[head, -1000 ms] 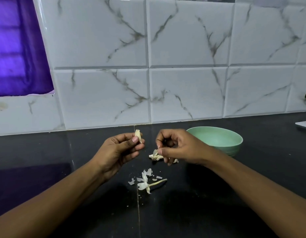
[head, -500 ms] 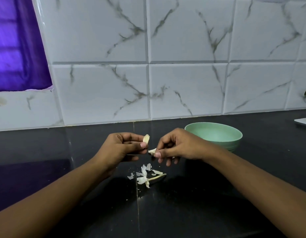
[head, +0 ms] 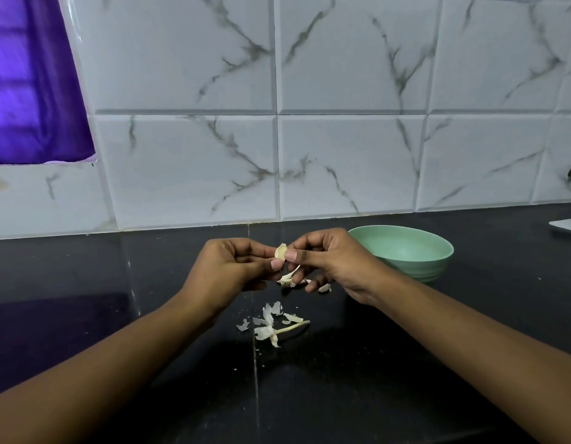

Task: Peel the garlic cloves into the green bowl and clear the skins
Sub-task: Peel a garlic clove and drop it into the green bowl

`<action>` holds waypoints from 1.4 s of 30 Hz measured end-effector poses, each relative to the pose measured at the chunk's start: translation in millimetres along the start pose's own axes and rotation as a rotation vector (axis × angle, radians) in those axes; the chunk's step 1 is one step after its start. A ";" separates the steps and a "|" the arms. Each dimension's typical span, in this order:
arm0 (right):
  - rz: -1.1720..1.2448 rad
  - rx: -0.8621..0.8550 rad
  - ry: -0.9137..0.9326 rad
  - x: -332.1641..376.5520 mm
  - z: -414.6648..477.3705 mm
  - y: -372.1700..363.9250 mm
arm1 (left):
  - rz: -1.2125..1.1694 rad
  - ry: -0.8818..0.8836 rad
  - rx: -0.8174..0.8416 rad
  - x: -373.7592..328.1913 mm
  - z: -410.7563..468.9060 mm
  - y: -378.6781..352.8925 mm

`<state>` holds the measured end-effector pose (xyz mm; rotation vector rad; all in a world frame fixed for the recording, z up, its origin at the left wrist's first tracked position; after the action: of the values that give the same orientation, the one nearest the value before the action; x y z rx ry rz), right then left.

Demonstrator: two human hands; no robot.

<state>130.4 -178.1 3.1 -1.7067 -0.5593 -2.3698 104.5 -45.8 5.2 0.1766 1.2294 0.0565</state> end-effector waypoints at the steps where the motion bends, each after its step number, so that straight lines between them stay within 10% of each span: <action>1: 0.009 0.007 0.006 1.7 -0.4 -0.7 | -0.008 0.003 0.002 0.1 0.0 -0.2; 42: -0.049 -0.073 -0.044 1.7 -4.5 -0.8 | -0.281 0.184 -0.019 19.3 1.6 -4.9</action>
<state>125.6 -179.0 3.3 -1.7996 -0.5342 -2.4201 112.2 -48.1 -13.1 -0.0201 1.4267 -0.1626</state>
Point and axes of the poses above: each hand's wrist, its own z-axis towards the middle knuckle, its own y-axis out of the back of the hand, x = y × z, the point moved 9 cm from there along z, towards the middle knuckle, and after that the axes turned 1 degree about x, right-handed, at the moved point
